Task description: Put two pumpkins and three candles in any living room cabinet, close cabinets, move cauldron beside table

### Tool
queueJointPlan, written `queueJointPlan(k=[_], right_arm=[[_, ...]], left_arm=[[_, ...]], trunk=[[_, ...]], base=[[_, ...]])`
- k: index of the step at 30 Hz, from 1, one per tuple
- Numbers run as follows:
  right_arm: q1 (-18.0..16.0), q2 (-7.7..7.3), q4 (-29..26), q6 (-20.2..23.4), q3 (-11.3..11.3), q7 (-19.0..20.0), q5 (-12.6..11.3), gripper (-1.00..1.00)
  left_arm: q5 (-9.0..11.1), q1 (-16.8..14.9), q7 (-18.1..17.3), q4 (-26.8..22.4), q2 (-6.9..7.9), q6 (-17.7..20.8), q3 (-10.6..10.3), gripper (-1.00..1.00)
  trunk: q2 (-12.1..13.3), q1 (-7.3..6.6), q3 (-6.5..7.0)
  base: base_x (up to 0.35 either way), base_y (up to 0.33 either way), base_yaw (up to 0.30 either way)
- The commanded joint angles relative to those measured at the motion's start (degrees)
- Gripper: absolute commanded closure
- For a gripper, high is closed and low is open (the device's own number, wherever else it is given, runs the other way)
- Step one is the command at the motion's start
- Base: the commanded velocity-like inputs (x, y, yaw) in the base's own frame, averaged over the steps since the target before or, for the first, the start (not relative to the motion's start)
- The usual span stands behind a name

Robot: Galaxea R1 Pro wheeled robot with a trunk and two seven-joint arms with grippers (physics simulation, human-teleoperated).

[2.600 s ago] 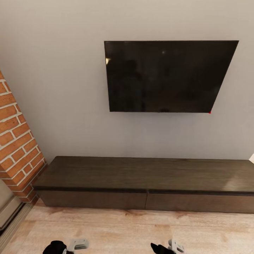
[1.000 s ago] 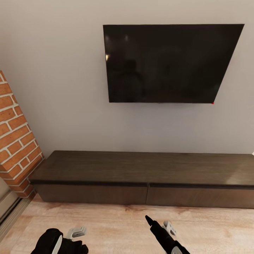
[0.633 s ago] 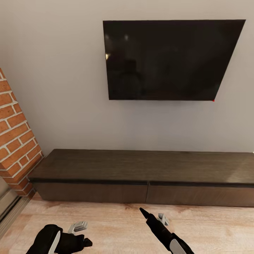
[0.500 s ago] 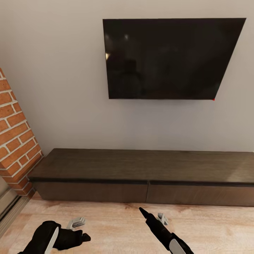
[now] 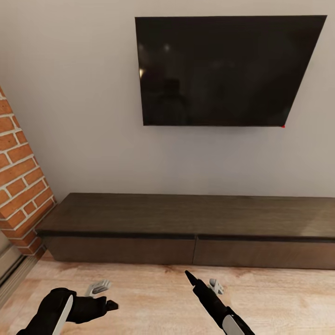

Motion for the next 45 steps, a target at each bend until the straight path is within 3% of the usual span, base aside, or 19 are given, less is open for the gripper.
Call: queueJointPlan(k=[1,3,6,11,15,22,25,27,30,33,38,45], right_arm=[[0.00,0.33,0.00,-0.50,0.02,-0.02,-0.03,-1.00],[-0.11,2.61,-0.02,-2.22,0.01,-0.52,-0.14,-1.00],[-0.73,4.66,-0.04,-5.02,-0.27,-2.86,-0.54,-1.00],[-2.79,4.93,0.00,-5.88,-0.43,-4.11,-2.55,-1.00],[-3.67,4.93,-0.06,-6.18,-0.25,-4.02,-8.11,-1.00],[-3.94,4.93,-0.11,-10.38,0.05,-8.30,-9.44,-1.00],[-3.89,4.93,-0.01,-10.56,-0.15,-8.45,-10.01,-1.00],[-3.82,4.93,0.28,-10.51,-0.29,-6.49,-10.23,-1.00],[-3.41,4.93,0.63,-10.32,-0.45,1.21,-10.70,-1.00],[-3.24,4.93,1.41,-9.87,-0.45,6.31,-14.29,-1.00],[-3.18,4.93,1.78,-9.77,-0.31,7.61,-16.19,-1.00],[-3.17,4.93,1.85,-9.74,0.16,7.17,-16.38,-1.00]], left_arm=[[-0.01,0.00,-0.76,0.00,0.03,-0.02,0.01,-1.00],[-0.07,0.00,-1.87,0.05,0.00,-0.05,0.02,-1.00],[-0.05,0.00,-2.27,0.08,0.00,-0.06,0.02,-1.00],[-0.04,0.00,-2.46,0.09,-0.01,-0.64,0.22,-1.00],[0.03,0.00,-2.52,0.09,-0.01,-1.43,1.47,-1.00],[0.35,0.00,-2.70,0.09,-0.08,-1.64,2.35,-1.00],[0.74,0.00,-2.74,0.09,-0.09,-1.65,2.38,-1.00],[0.99,0.00,-2.83,0.09,-0.09,-1.65,2.39,-1.00],[1.27,0.00,-4.54,0.09,-0.06,-1.65,2.41,-1.00],[1.28,0.00,-9.10,0.04,0.26,-1.62,2.46,-1.00],[1.27,-0.43,-13.07,-0.18,0.86,-1.55,3.04,-1.00],[1.26,-0.61,-14.65,-1.79,0.90,-1.48,3.21,-1.00]], trunk=[[-0.42,0.23,-0.18],[-1.22,0.67,-0.54],[-2.42,1.32,-1.08],[-4.43,2.42,-1.98],[-6.03,3.30,-2.70],[-8.84,4.84,-3.95],[-10.04,5.50,-4.49],[-10.84,5.94,-4.85],[-12.05,6.60,-5.39],[-13.25,7.25,-5.93],[-15.26,8.35,-6.83],[-18.06,9.89,-8.08]], base=[[0.000,0.000,0.000],[0.000,0.000,0.000],[0.000,0.000,0.000],[0.000,0.000,0.000],[0.000,0.000,0.000],[0.000,0.000,0.000],[0.000,0.000,0.000],[0.000,0.000,0.000],[0.000,0.000,0.000],[0.000,0.000,0.000],[0.000,0.000,0.000],[0.000,0.000,0.000]])
